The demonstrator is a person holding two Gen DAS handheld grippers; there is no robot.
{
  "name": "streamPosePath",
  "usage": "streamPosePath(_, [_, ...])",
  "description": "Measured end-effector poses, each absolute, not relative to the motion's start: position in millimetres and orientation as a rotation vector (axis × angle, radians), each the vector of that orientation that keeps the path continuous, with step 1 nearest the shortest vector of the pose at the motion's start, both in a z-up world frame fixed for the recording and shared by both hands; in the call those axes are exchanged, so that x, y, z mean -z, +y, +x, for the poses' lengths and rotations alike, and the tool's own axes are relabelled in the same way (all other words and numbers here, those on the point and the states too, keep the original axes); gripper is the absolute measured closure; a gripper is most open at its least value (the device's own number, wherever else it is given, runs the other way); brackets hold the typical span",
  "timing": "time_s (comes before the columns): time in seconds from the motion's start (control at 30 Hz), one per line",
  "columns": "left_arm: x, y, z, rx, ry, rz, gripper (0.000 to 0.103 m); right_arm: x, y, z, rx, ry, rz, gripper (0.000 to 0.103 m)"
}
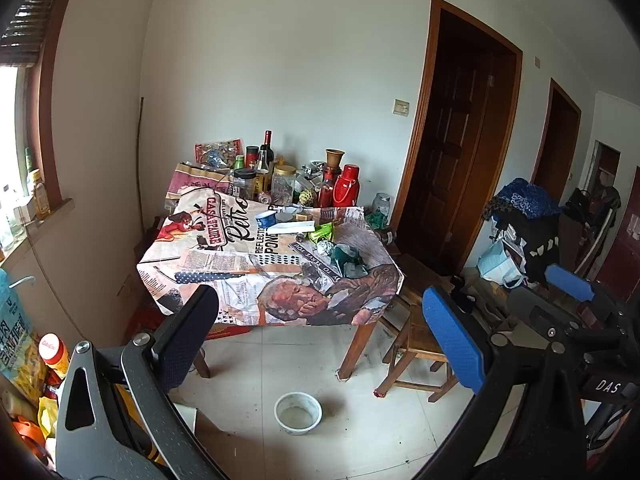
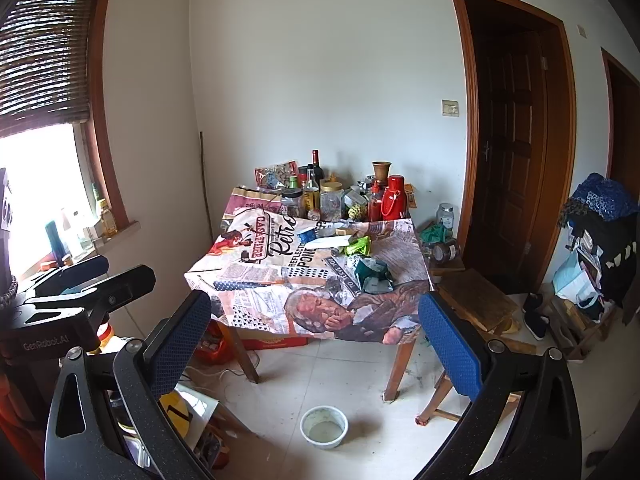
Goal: Collect trash
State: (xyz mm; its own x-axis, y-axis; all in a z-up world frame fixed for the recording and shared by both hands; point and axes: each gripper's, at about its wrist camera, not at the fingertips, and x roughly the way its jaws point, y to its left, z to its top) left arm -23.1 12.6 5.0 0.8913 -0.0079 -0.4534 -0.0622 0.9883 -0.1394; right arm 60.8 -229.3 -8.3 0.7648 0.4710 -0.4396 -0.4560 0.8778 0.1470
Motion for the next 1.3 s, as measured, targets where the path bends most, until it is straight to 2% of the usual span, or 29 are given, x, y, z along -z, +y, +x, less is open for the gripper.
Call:
streamPosePath(0.83, [-1.0, 11.1, -23.2, -0.044, 0.476, -0.145, 0.000, 10.9, -231.1, 59.7, -0.502, 0.493, 0.045, 0.000])
streamPosePath(1.3, [0.8, -11.6, 2.4, -0.058, 0.462, -0.133, 0.000, 13.2, -251.8, 80.8, -0.498, 0.484, 0.054, 0.000])
